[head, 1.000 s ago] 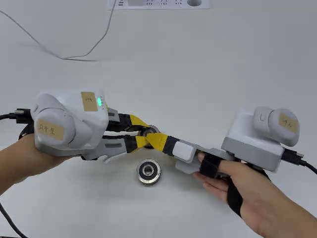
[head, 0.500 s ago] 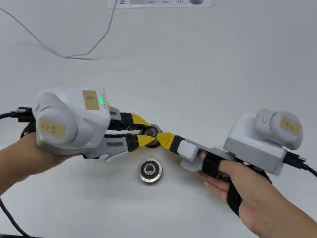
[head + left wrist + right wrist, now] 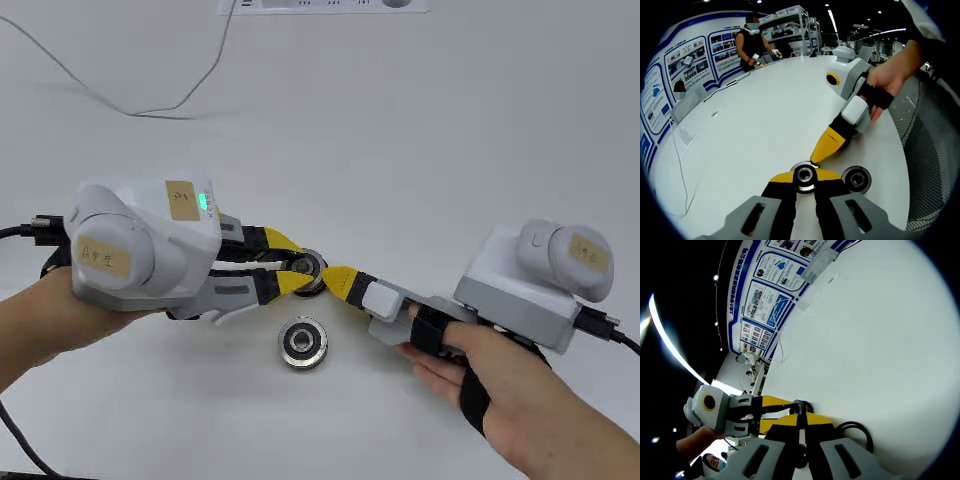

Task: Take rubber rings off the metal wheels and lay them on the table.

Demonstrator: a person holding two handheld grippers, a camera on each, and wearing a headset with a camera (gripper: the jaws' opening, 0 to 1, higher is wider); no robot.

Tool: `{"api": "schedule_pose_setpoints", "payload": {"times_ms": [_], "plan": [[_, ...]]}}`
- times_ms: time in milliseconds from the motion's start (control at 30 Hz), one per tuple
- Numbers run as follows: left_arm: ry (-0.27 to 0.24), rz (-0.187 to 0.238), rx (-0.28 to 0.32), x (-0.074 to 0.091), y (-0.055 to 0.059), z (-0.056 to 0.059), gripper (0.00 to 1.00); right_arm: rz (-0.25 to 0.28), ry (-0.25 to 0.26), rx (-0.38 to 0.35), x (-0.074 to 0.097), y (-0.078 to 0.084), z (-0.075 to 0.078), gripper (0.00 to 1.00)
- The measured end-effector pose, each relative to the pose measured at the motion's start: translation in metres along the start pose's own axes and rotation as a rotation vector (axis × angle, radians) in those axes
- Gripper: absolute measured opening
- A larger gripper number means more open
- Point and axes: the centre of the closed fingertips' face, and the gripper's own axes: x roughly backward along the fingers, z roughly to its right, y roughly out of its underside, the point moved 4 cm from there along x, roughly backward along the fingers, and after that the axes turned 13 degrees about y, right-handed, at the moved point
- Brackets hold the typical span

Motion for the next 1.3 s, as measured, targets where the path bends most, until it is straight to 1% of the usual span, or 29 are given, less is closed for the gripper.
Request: {"api": "schedule_pose_setpoints", "payload": {"times_ms": [33,67,100,133,167,200,233,367,433,500,567,633,733,800,1000,1300], "plan": [[0.0,0.0,0.0,0.0,0.0,0.0,0.13,0.001,0.0,0.002,0.0,0.0,0.0,0.04],[-0.001,0.0,0.0,0.0,0.0,0.0,0.13,0.003,0.011,0.005,0.0,-0.001,0.001,0.03],[-0.001,0.001,0.001,0.0,0.0,0.0,0.13,0.008,0.016,0.034,0.0,-0.001,0.003,0.02],[-0.001,0.001,0.001,0.0,0.0,0.0,0.13,-0.004,-0.013,-0.023,0.0,0.0,-0.002,0.02],[-0.001,-0.001,0.0,0.0,0.0,0.0,0.13,0.0,-0.002,-0.007,-0.001,-0.001,-0.002,0.02],[-0.001,0.0,0.001,0.0,0.0,0.0,0.13,-0.006,-0.013,0.017,0.0,0.0,-0.005,0.02],[-0.001,0.001,0.002,0.0,0.0,0.0,0.13,-0.003,0.0,0.028,-0.001,-0.001,-0.004,0.02],[-0.001,0.001,0.001,0.0,0.0,0.0,0.13,0.0,0.001,0.011,0.0,-0.001,-0.004,0.02],[0.0,0.0,0.0,0.0,0.0,0.0,0.13,0.0,0.004,0.016,0.0,-0.001,-0.003,0.02],[0.0,0.001,0.001,0.0,0.0,0.0,0.13,0.007,0.005,0.01,0.0,-0.004,-0.003,0.05],[0.0,0.002,0.001,0.0,0.0,0.0,0.13,0.011,-0.003,0.004,0.001,-0.006,-0.004,0.11],[0.001,0.001,0.0,0.0,0.0,0.0,0.13,0.019,-0.005,0.031,0.0,-0.008,-0.005,0.12],[0.001,0.0,-0.001,0.0,0.0,0.0,0.13,0.016,-0.019,0.019,0.0,-0.008,-0.007,0.19],[0.001,0.001,-0.001,0.0,0.0,0.0,0.13,0.015,-0.022,0.026,-0.001,-0.006,-0.009,0.19],[0.002,-0.001,-0.008,0.0,0.0,0.0,0.13,-0.003,-0.025,0.01,-0.002,-0.002,-0.008,0.21],[0.004,-0.003,-0.015,0.0,0.0,0.0,0.13,-0.011,-0.03,-0.01,-0.004,-0.001,-0.009,0.23]]}}
